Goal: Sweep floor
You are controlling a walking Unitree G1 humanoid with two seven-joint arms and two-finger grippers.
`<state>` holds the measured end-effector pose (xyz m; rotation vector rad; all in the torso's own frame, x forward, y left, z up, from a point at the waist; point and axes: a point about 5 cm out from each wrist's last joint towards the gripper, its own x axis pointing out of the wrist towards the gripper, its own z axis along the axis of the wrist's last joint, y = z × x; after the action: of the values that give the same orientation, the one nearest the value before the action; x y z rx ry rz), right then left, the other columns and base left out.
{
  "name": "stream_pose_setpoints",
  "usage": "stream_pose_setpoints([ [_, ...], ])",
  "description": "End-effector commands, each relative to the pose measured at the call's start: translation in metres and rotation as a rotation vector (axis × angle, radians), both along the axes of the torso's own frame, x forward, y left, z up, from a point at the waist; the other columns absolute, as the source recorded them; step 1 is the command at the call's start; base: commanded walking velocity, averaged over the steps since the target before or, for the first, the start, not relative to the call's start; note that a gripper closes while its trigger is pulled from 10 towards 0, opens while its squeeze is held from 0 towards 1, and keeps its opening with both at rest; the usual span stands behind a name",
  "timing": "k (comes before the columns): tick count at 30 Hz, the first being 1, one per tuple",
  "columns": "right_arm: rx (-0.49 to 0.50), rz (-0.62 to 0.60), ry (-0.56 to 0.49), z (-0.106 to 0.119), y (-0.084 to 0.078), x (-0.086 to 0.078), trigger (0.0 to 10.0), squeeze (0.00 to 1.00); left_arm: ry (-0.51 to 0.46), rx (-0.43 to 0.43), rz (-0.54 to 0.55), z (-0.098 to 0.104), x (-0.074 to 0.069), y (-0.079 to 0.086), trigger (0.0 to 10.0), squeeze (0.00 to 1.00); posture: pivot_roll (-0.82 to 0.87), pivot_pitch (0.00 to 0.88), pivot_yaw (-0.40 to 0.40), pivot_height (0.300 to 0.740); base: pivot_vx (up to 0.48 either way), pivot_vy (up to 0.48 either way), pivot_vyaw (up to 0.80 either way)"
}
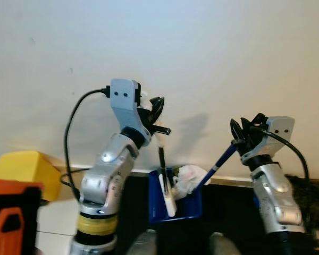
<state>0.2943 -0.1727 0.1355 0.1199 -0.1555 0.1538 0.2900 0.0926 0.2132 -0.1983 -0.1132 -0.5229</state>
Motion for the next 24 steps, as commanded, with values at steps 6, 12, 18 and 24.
stream_pose_setpoints([
  [6, 0.026, 0.006, -0.072, 0.0143, 0.0022, 0.0011, 10.0, 0.0, 0.016, -0.001, 0.005, -0.0036, -0.0011, 0.0031, 10.0, 0.0, 0.1, 0.134, 0.056, 0.74, 0.08, -0.421, 0.0],
  [12, 0.026, 0.006, -0.07, 0.014, 0.0021, 0.0013, 10.0, 0.0, 0.016, -0.001, 0.006, -0.0036, -0.0013, 0.003, 10.0, 0.0, 0.11, 0.135, 0.057, 0.74, 0.0, -0.413, 0.0],
  [18, 0.027, 0.006, -0.07, 0.014, 0.0022, 0.0015, 10.0, 0.0, 0.017, -0.001, 0.007, -0.0036, -0.0012, 0.0035, 10.0, 0.0, 0.11, 0.136, 0.058, 0.74, 0.0, -0.393, 0.0],
  [24, 0.027, 0.006, -0.069, 0.0137, 0.0022, 0.0015, 10.0, 0.0, 0.018, 0.0, 0.007, -0.0039, -0.0015, 0.0035, 10.0, 0.0, 0.11, 0.136, 0.058, 0.74, 0.0, -0.321, 0.0],
])
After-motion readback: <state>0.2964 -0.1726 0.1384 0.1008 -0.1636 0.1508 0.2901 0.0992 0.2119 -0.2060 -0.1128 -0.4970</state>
